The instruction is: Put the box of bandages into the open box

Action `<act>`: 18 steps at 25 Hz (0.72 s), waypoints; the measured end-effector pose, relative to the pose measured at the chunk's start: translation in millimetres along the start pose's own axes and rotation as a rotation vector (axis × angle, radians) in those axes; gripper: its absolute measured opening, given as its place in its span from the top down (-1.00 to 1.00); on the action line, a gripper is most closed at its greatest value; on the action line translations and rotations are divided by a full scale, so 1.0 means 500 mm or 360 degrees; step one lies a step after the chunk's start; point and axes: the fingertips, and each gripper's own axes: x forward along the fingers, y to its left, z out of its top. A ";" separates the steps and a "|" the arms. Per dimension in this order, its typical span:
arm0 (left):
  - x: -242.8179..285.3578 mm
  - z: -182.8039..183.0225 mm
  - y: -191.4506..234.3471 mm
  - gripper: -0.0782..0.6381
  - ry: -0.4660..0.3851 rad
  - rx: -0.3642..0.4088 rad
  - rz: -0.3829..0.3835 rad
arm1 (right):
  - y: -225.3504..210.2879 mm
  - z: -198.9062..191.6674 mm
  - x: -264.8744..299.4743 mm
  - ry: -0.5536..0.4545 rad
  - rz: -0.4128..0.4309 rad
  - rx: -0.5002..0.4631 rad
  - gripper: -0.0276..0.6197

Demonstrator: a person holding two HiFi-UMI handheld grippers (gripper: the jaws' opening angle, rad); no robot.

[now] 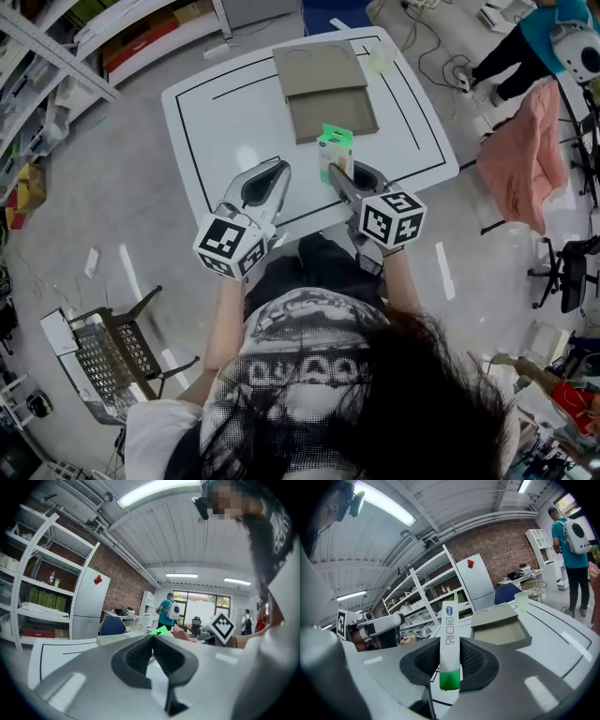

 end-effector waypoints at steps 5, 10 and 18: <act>0.046 0.012 0.051 0.78 -0.0006 -0.0024 0.0097 | -0.081 0.036 0.082 0.0080 0.0050 0.0001 0.64; 0.073 0.022 0.081 0.78 -0.0002 -0.0032 0.0168 | -0.154 0.055 0.160 0.0218 0.0112 -0.0098 0.64; 0.088 0.021 0.106 0.78 0.0017 -0.0044 0.0256 | -0.234 0.052 0.265 0.0510 0.0301 -0.0210 0.64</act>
